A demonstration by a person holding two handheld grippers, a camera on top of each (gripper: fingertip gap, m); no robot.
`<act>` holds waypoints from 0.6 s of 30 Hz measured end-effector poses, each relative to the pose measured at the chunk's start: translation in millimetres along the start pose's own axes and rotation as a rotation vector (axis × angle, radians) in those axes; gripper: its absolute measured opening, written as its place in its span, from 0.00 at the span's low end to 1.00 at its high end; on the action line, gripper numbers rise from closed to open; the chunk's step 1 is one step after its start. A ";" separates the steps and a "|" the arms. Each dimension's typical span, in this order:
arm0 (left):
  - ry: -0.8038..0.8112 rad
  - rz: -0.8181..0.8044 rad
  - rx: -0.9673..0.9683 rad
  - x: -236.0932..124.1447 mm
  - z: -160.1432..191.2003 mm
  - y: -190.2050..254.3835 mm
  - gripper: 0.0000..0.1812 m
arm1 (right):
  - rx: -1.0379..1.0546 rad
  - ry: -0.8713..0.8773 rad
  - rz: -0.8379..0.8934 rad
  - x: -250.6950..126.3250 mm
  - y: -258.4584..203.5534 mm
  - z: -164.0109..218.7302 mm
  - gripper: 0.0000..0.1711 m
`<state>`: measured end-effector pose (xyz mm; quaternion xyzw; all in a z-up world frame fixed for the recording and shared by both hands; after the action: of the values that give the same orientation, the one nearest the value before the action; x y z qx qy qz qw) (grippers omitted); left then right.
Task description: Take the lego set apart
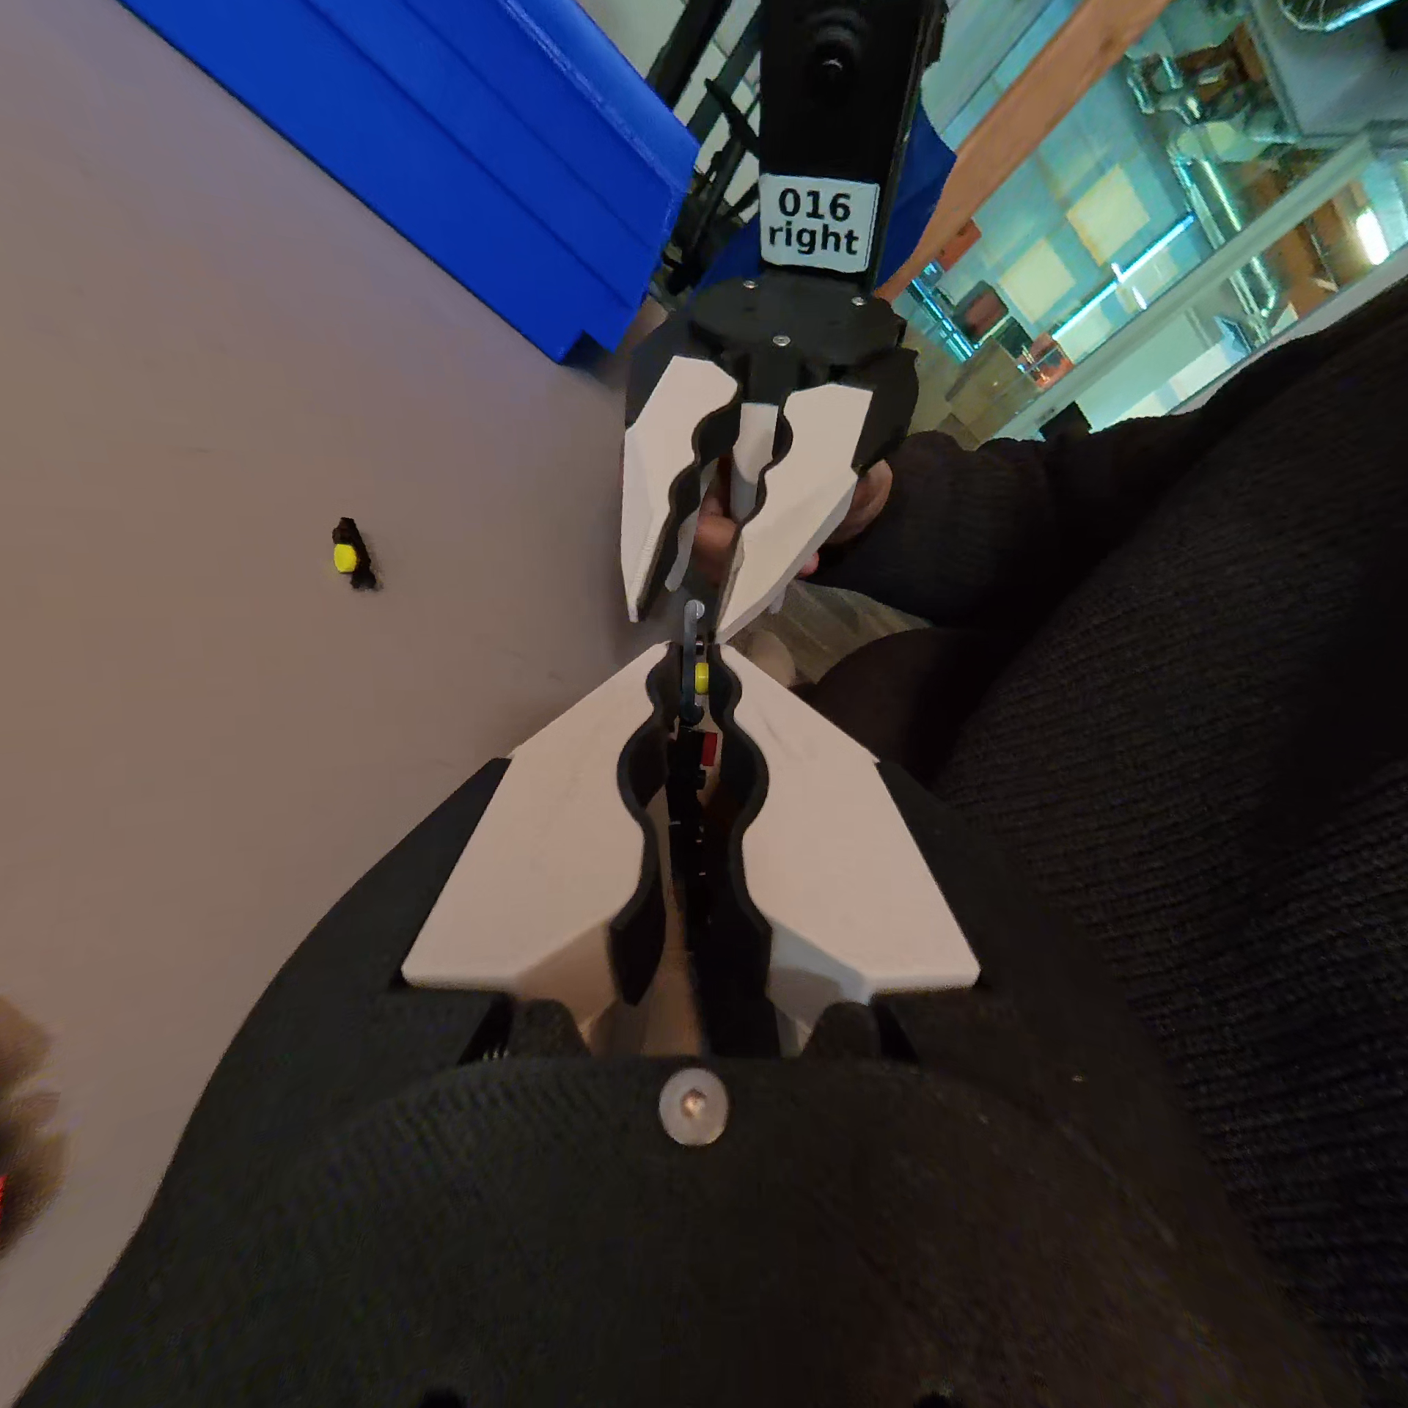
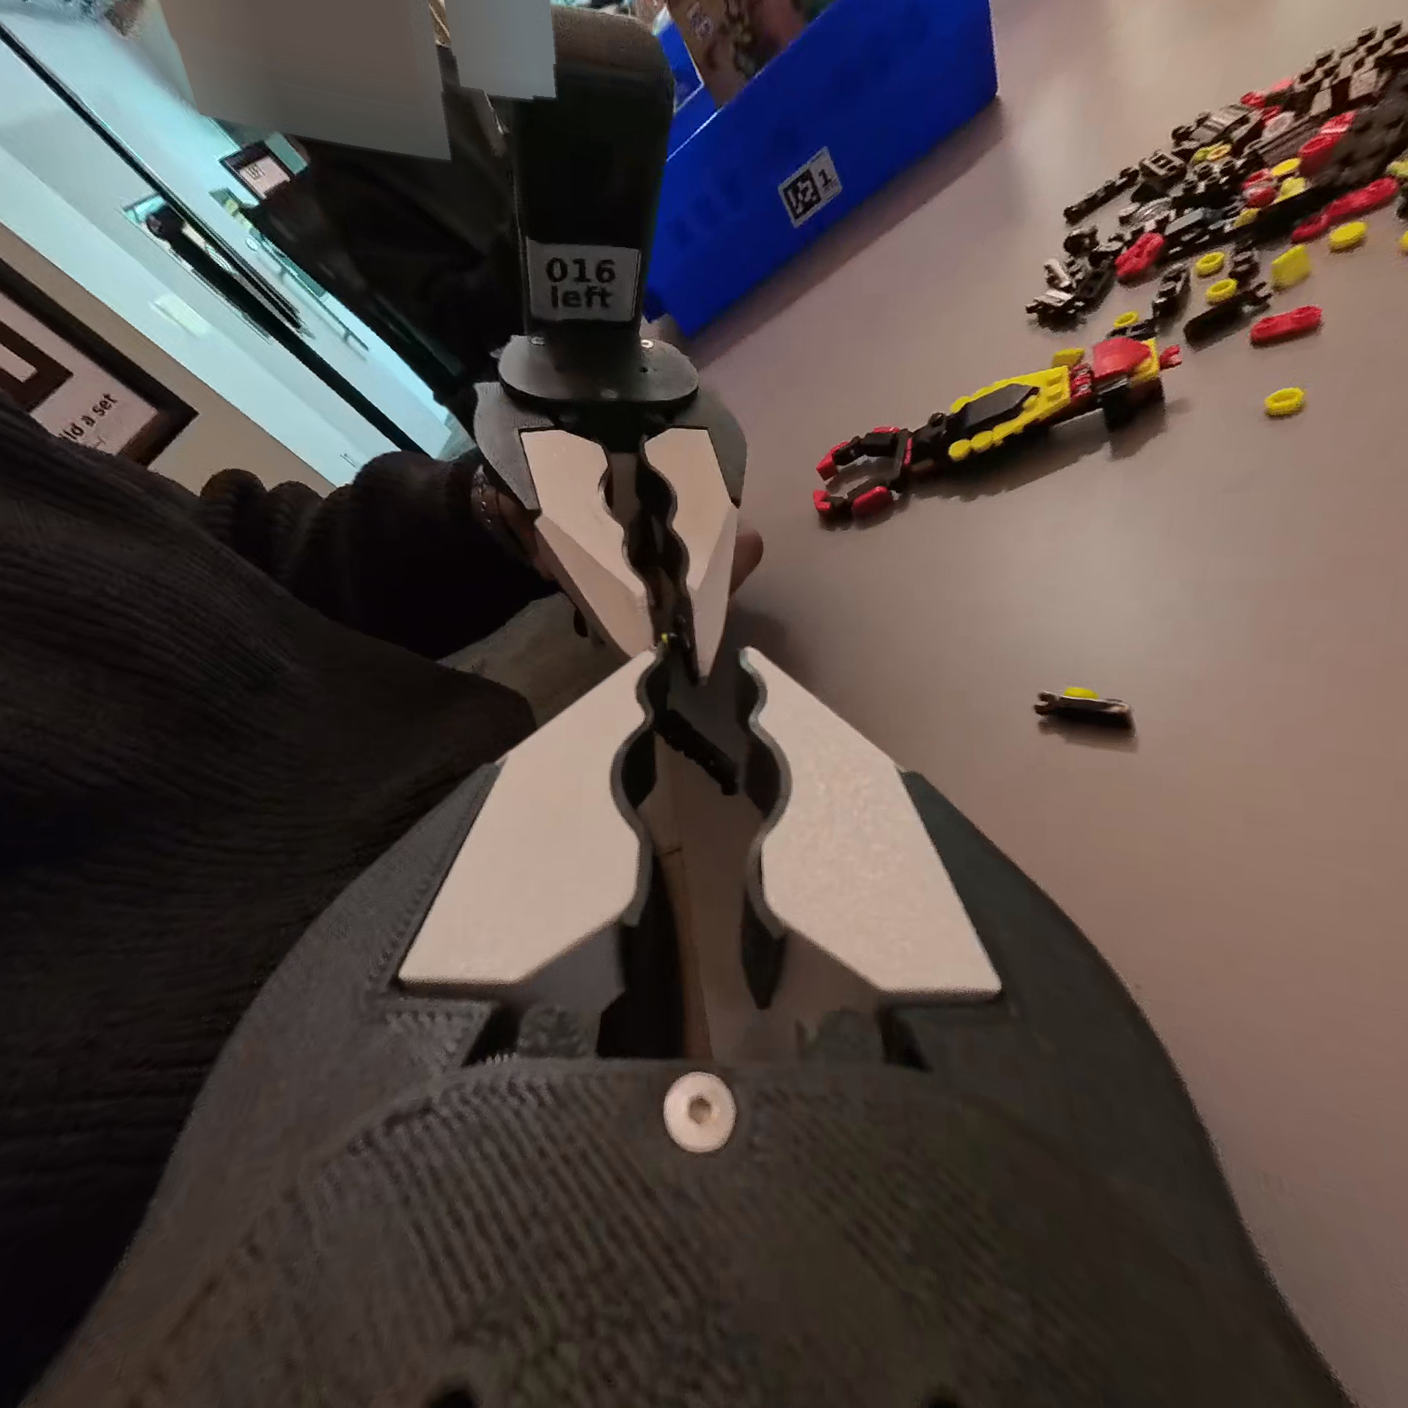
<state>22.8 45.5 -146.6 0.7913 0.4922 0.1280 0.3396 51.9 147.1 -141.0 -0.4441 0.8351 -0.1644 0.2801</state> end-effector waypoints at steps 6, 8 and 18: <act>-0.023 -0.009 0.028 2.0 1.8 2.1 0.01 | 0.019 -0.008 -0.048 0.6 -3.5 2.1 0.02; 0.004 -0.005 0.018 2.6 -0.7 2.7 0.01 | 0.043 0.011 -0.058 -1.4 -2.8 -0.7 0.02; 0.024 -0.017 0.017 1.7 0.1 -0.8 0.04 | 0.200 0.133 -0.059 -15.4 11.6 -10.2 0.01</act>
<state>23.0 47.1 -147.4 0.7883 0.5039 0.1304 0.3281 45.1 166.6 -134.0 -0.4263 0.8178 -0.2844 0.2619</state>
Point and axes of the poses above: each gripper's, where its closed fingertips meet, x out along the fingers, z out of its underside, y = z × x across the jaws, the point moved 6 cm from there along -x, back along the fingers, and after that the axes turned 7 degrees about z, right-handed, at the moved point
